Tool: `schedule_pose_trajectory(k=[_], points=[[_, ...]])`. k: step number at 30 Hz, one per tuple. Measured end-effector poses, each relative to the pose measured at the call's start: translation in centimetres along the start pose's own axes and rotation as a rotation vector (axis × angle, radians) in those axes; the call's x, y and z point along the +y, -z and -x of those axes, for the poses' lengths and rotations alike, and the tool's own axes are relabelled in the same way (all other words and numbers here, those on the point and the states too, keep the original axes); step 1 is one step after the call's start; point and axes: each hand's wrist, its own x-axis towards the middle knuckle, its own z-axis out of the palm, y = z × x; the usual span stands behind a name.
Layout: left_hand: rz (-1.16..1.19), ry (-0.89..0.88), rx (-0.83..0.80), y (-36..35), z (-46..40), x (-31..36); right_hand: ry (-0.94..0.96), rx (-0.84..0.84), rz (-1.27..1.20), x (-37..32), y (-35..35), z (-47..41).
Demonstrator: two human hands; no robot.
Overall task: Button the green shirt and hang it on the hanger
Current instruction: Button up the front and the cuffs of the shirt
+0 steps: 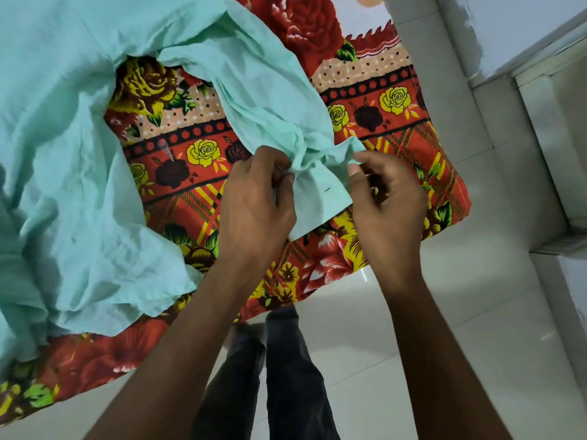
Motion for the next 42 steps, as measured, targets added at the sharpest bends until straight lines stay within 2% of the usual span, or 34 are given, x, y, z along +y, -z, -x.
schedule_pose_trajectory(k=[2,4,6,10,12,15,19,22,26,29,33,42], points=[[-0.029,-0.046,0.045,0.1,0.4,0.9,0.060,0.146,0.197,0.5,0.1,0.0],[-0.088,-0.136,0.027,-0.1,1.1,1.7,-0.048,0.087,0.271,0.9,0.2,-0.2],[-0.169,-0.187,-0.063,-0.7,1.8,1.9,-0.112,0.027,0.309,1.4,0.2,-0.3],[-0.399,-0.174,-0.192,-1.9,2.6,1.5,-0.012,0.107,0.233,1.8,0.2,0.3],[-0.444,-0.193,-0.167,-2.1,2.6,1.7,0.037,0.123,0.174,2.0,0.3,0.5],[-0.446,-0.234,-0.124,-2.1,2.4,1.9,0.187,0.059,0.167,2.2,0.4,0.7],[-0.166,-0.139,-0.113,-1.7,2.1,1.5,0.343,-0.040,0.275,2.6,0.4,1.0],[0.063,-0.041,-0.093,-1.1,2.1,1.4,0.369,0.014,0.349,2.8,0.5,1.2],[0.424,0.262,-0.079,-0.3,1.9,2.1,0.429,0.086,0.370,2.8,0.6,1.4],[0.605,0.345,-0.007,0.0,1.7,2.3,0.512,-0.040,0.380,2.6,0.4,1.6],[0.699,0.405,0.013,0.0,1.4,2.2,0.454,-0.252,0.356,2.6,-0.3,1.6],[0.777,0.404,0.030,0.6,1.6,1.9,0.370,-0.268,0.284,2.5,-1.0,0.8]])
